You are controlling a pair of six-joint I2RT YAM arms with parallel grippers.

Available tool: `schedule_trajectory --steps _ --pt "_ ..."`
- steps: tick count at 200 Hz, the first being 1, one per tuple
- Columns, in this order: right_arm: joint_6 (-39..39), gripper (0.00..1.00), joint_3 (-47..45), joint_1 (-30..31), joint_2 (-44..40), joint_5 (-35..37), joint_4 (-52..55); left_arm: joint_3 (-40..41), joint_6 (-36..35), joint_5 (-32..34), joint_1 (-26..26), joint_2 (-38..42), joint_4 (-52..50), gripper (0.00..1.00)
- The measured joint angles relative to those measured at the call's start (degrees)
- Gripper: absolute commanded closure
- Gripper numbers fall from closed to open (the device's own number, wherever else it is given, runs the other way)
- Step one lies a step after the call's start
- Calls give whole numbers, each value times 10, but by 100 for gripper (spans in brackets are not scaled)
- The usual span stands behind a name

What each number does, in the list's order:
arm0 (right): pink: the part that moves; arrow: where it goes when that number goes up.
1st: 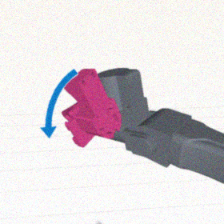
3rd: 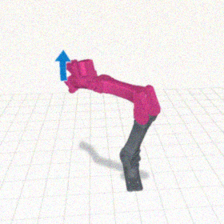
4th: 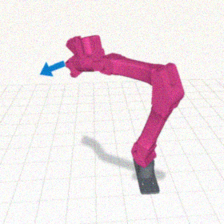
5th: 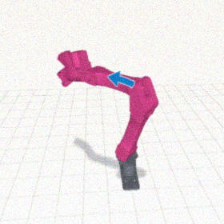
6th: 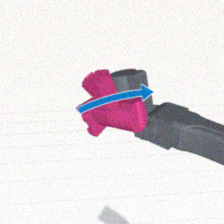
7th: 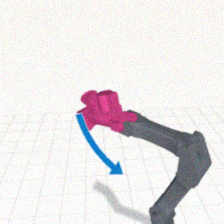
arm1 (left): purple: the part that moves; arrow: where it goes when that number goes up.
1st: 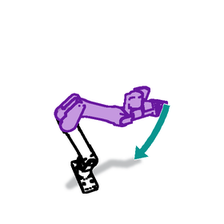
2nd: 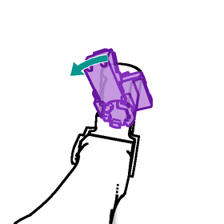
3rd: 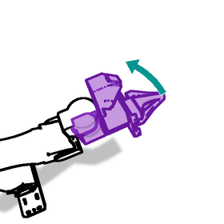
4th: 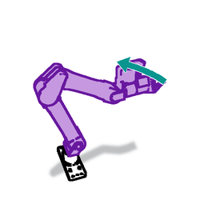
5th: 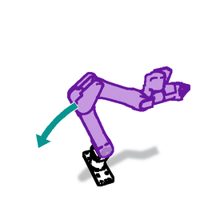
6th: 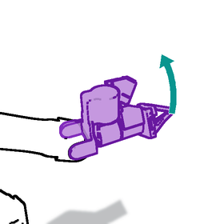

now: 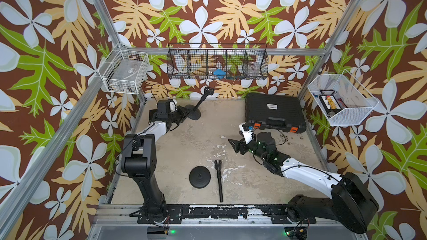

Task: Assemble a microphone stand
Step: Place the microphone stand at the center of the board.

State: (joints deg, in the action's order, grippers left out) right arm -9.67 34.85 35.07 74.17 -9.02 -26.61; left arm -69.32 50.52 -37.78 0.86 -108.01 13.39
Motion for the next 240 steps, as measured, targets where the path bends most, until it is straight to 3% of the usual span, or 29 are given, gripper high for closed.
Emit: schedule_trajectory --steps 93,126,147,161,194,240 --pt "0 20 -16 -38 27 -35 -20 5 63 -66 35 -135 117 97" --pt "0 20 -20 -43 29 -46 -28 1 74 -80 38 -156 135 78" --pt "-6 19 -26 -51 29 -45 -33 -21 59 -85 38 -168 120 56" --pt "-6 18 -27 -53 28 -45 -33 -39 45 -82 38 -173 93 48" --pt "-8 17 -31 -58 19 -47 -33 -66 -5 -58 44 -174 2 36" --pt "-17 17 -57 -58 -13 -47 -34 -86 -77 -3 59 -152 -113 34"
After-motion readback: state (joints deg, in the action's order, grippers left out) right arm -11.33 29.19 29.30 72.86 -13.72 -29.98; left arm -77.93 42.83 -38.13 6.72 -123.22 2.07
